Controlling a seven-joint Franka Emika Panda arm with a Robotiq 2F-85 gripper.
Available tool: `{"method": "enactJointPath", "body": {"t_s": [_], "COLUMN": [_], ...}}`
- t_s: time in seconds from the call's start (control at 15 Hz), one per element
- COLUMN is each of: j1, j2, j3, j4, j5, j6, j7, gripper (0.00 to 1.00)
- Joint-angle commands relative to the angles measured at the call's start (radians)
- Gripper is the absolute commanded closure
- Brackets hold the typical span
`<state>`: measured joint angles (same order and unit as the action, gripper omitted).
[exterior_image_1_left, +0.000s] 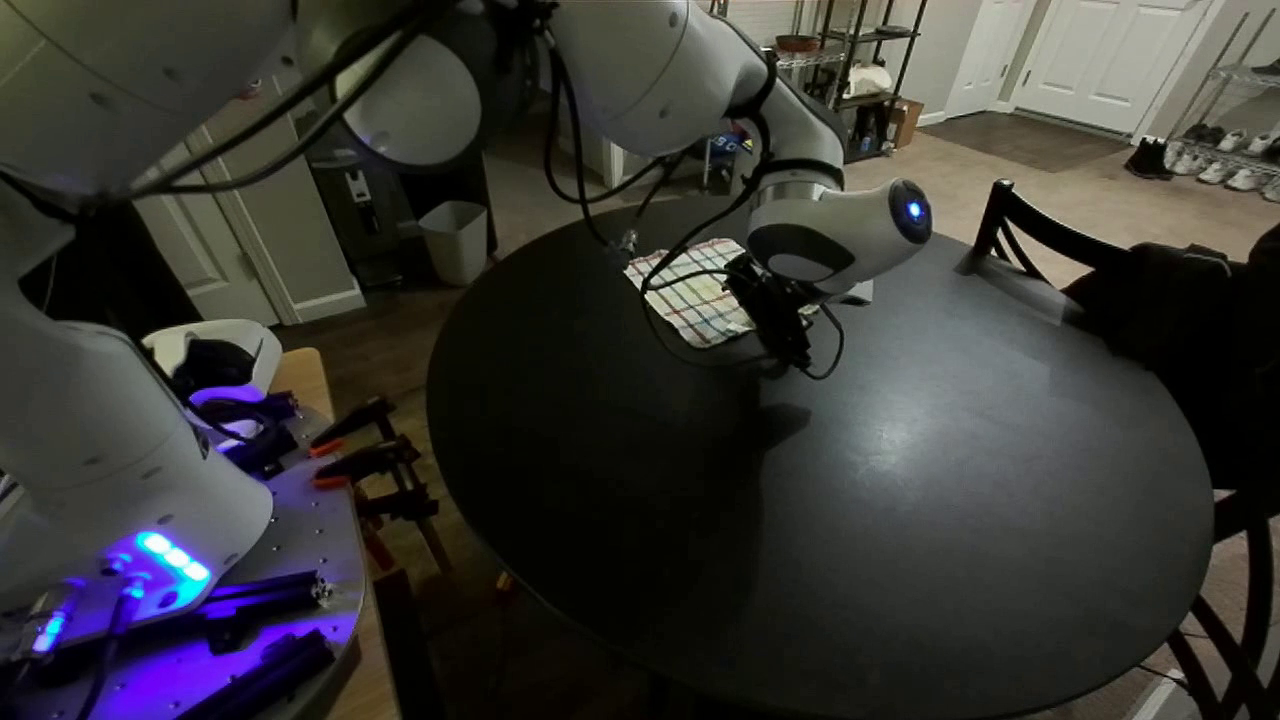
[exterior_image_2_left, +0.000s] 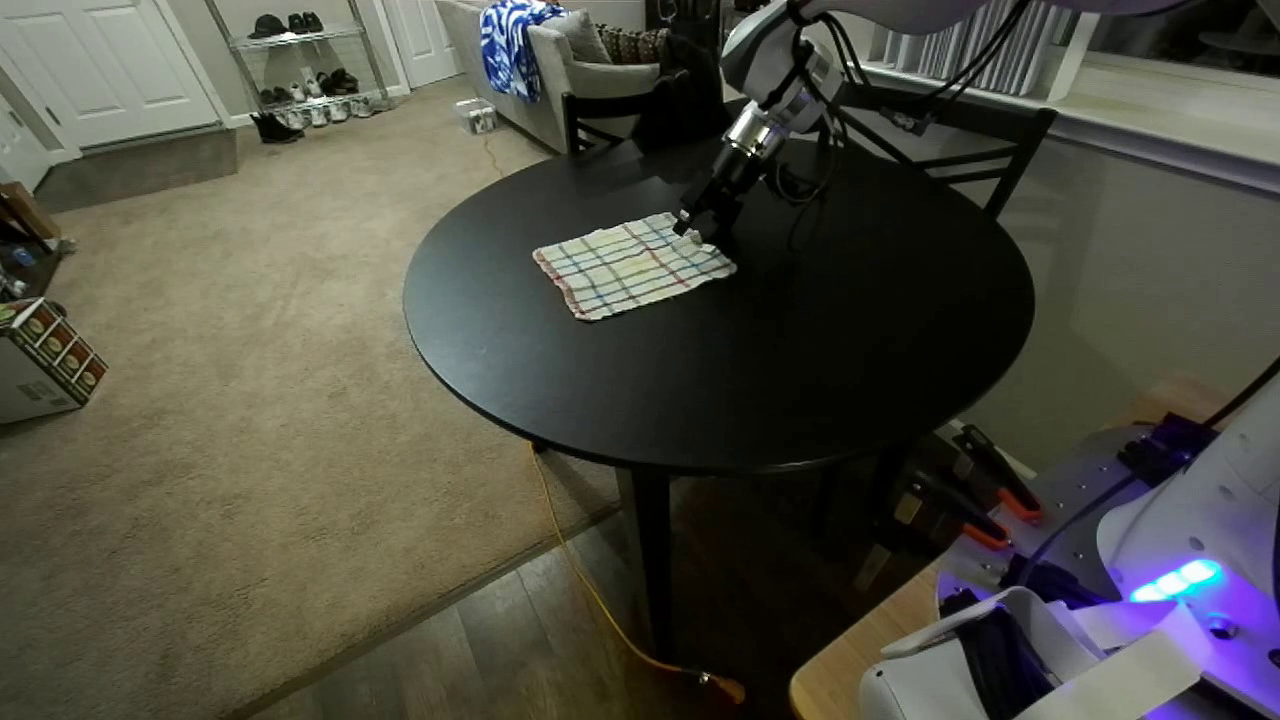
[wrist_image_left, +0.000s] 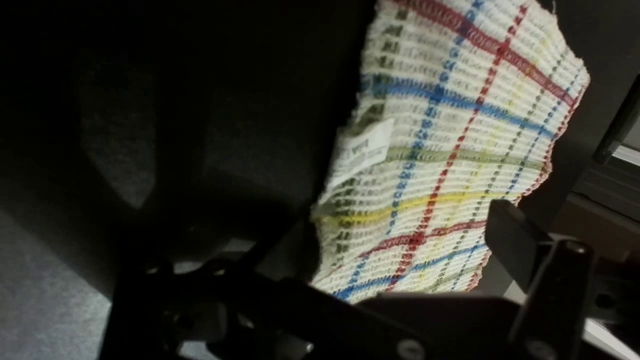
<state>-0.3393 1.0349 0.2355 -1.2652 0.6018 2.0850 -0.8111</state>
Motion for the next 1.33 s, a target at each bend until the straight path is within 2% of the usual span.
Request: {"method": "enactJointPath", "body": {"t_s": [0.0,0.53,1.27], "j1": [0.014,0.058,0.078], "j2": [-0.004,-0.040,-0.036], "j3": [-0.001,-0.034,-0.035], "j4": [-0.013,-0.049,-0.043], "j5": [0.002,-0.032,-0.105], "j6": [0.012,0.102,0.087], "j7": [0.000,0.035,0.126], "gripper": [0.00,0.00,0.00]}}
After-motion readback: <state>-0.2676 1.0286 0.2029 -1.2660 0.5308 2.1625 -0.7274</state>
